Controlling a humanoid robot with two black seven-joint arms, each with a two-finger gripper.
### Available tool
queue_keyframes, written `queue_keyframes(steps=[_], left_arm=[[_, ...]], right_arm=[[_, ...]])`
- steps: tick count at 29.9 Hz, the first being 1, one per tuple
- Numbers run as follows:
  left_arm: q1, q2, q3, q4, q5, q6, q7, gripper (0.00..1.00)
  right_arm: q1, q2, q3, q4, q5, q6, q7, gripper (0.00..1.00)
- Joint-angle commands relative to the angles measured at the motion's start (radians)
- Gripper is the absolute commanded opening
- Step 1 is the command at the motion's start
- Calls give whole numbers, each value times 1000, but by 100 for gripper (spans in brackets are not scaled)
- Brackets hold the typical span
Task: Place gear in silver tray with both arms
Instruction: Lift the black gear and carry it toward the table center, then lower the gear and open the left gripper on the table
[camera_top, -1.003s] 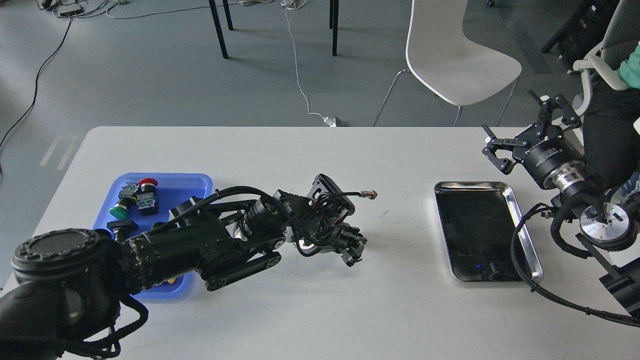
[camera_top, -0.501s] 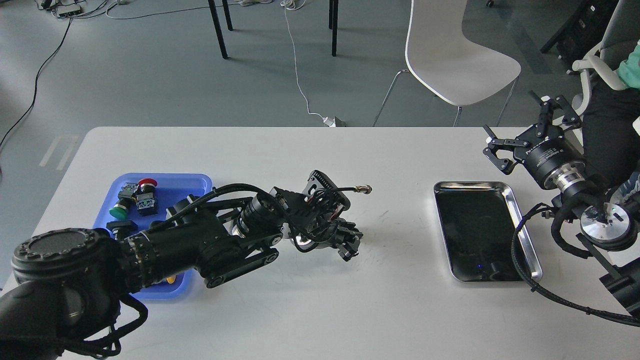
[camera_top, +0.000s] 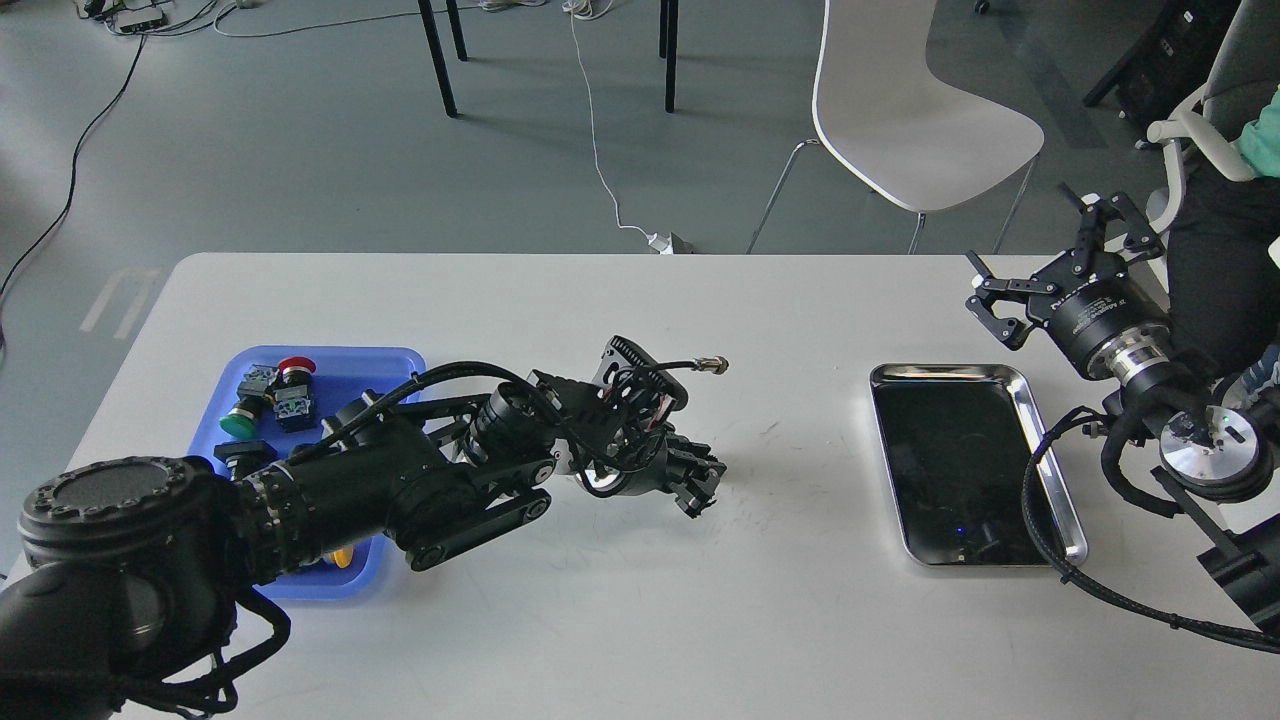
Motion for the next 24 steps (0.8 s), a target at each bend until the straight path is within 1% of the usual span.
queue_keyframes(steps=[1,4,10,16,18,20,24], left_arm=[[-7,-4,-6,-8,-21,41,-26,27],[-9,-4,-11,-9,-36,67,-37,27],[-13,-4,-9,-5,-79,127,-40,27],[-1,-4,-5,1,-79,138,-40,27],[-1,-4,-5,1,-80,150,-48,27],[1,-4,-6,1,-83,161,-65,27],[5,-4,-5,-2,-123,170,-70,27]], right_arm=[[2,0,-1,-10,0,0,0,99],[5,2,-1,-10,0,0,0,99],[10,5,-3,-11,0,0,0,99],[10,5,-3,-11,0,0,0,99],[10,5,-3,-13,0,0,0,99],[11,5,-3,-14,0,0,0,99],[11,9,-3,-19,0,0,0,99]])
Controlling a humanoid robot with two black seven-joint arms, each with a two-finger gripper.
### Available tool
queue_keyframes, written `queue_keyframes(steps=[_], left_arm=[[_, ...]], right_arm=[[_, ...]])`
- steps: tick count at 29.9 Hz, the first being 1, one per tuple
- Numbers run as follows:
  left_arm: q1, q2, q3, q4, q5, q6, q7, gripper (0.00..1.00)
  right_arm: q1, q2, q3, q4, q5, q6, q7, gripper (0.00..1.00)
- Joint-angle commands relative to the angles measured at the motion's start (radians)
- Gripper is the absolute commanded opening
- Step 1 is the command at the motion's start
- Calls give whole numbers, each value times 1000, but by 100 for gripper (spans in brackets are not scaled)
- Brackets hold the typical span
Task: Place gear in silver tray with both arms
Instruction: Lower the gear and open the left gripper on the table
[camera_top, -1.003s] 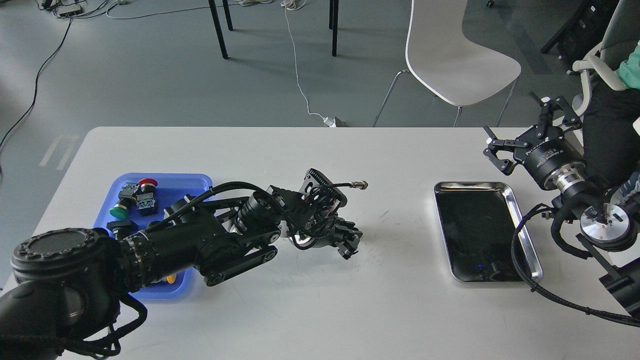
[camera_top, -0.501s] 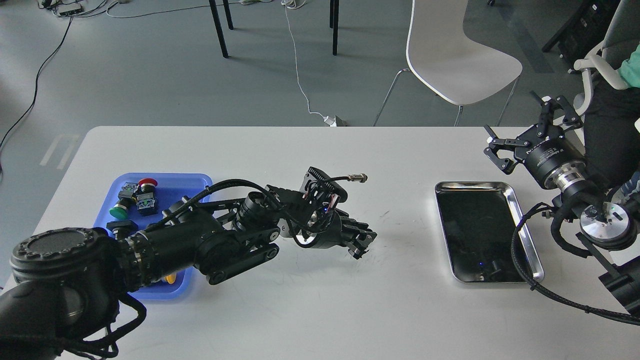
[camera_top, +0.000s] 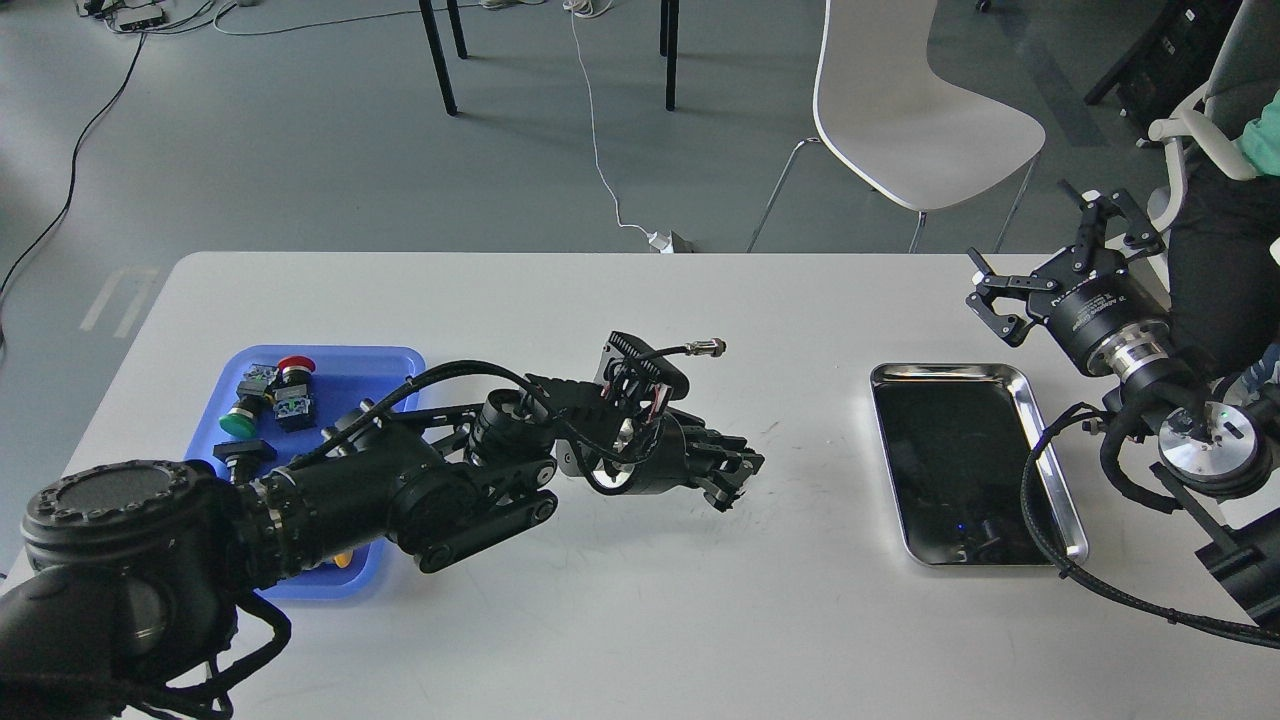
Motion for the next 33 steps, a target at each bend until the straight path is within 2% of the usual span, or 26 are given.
queue_keyframes(steps=[1,12,18,20,25,29,33], left_arm=[[8,0,1,-8,-34,6,-4,27],[57,0,38,-9,-34,6,-1,31],[56,0,39,-9,-37,6,-2,37],[56,0,41,-9,-39,8,-4,42],[46,0,27,-11,-42,8,-16,61],[7,0,-5,-12,-89,6,-34,85],[-64,0,-31,-12,-198,5,-34,94]], right_arm=[[0,3,0,-3,0,0,0,99],[0,7,0,-4,0,0,0,99],[2,10,0,-6,-2,0,0,99],[5,10,0,-10,-2,0,0,99],[8,16,0,-12,-3,0,0,99],[9,17,0,-12,-21,0,0,99],[19,16,-1,-10,-21,0,0,99]])
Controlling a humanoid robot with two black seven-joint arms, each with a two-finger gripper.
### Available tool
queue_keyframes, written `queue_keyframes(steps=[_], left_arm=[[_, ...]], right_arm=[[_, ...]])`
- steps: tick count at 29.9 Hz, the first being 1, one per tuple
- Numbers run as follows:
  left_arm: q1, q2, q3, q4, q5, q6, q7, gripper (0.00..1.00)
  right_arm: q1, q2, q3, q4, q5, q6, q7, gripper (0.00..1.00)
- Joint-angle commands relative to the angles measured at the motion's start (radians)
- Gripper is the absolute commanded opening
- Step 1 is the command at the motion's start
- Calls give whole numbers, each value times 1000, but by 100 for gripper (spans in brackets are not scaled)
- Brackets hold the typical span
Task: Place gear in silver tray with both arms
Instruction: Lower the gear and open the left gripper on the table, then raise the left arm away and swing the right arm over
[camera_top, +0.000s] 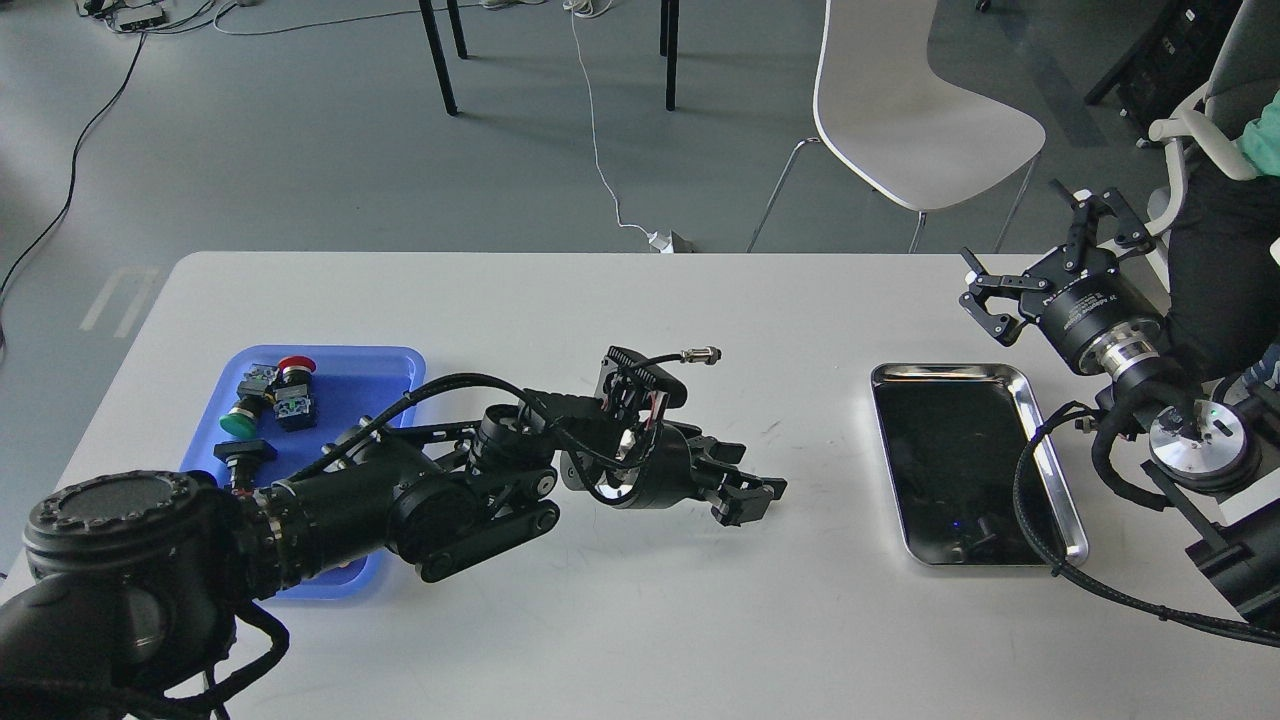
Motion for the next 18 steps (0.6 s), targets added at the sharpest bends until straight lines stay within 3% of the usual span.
queue_keyframes(steps=[1,7,15,18], left_arm=[[-59,0,-27,0,-106,-1,-1,94],[-84,0,-170,-6,-304,-4,8,97],[-88,248,-349,-46,-682,-10,14,97],[-88,339,-373,-46,-891,2,43,97]], right_arm=[[7,-1,-1,3,-1,0,0,99],[21,0,-30,8,-1,3,0,99],[86,-15,-110,14,-25,8,0,99],[135,-24,-177,18,-62,8,0,99]])
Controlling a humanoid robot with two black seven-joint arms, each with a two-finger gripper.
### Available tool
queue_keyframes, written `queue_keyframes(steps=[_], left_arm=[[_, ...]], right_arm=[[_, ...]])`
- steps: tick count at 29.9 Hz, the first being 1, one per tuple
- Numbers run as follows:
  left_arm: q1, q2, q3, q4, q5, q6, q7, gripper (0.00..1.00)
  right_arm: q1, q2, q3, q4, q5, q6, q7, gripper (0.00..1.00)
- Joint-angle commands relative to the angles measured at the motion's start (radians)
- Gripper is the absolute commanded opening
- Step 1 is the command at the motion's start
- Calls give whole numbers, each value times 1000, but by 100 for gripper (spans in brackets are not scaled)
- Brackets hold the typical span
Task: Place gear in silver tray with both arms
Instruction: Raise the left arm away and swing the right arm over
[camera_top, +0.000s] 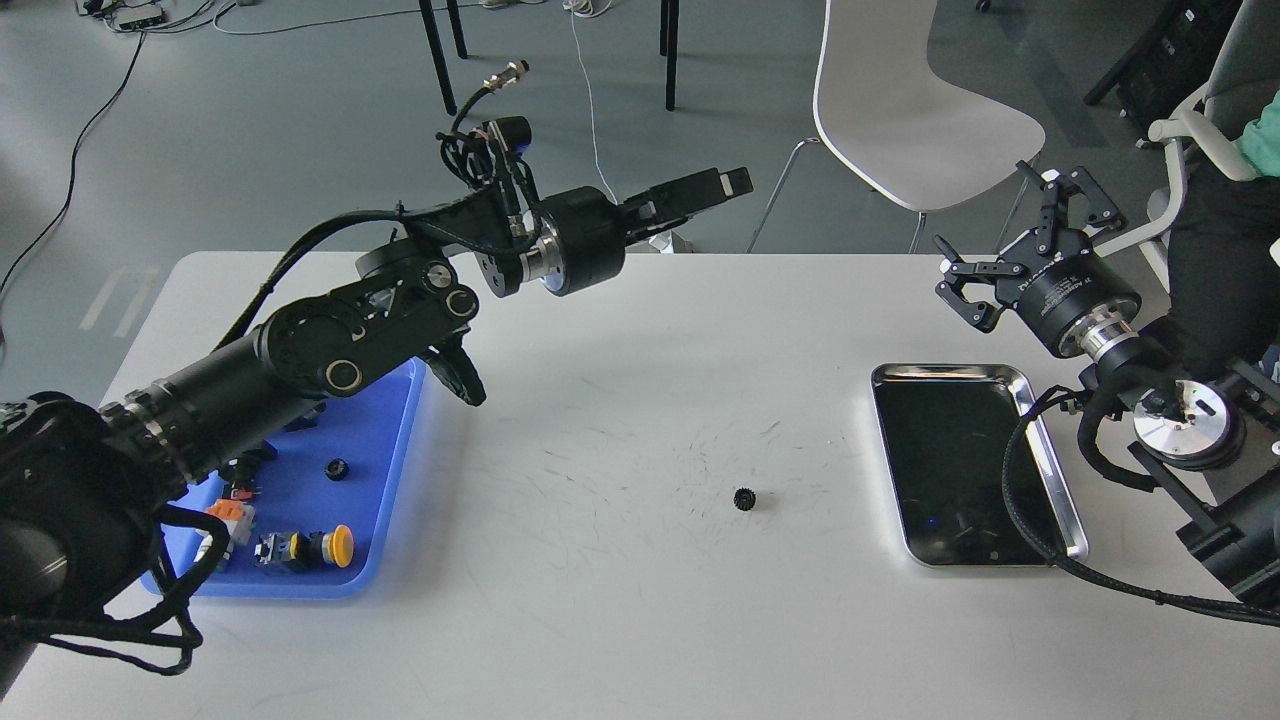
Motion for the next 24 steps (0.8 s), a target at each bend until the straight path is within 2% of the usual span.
queue_keyframes(steps=[1,10,14,17,24], left_arm=[[0,123,-28,-2,-260,20,35,97],[34,355,-56,-2,-724,32,46,97],[78,410,-58,-2,-773,29,45,97],[86,424,-58,-2,-773,26,43,97],[97,439,-58,-2,-773,32,37,97]], right_arm=[[64,-22,-89,12,-43,0,-3,99],[355,-48,-463,34,-264,-28,-11,99],[573,-23,-763,60,-384,-41,-17,99],[740,59,-1006,83,-456,-43,-20,99],[927,227,-1342,138,-574,-31,-110,99]])
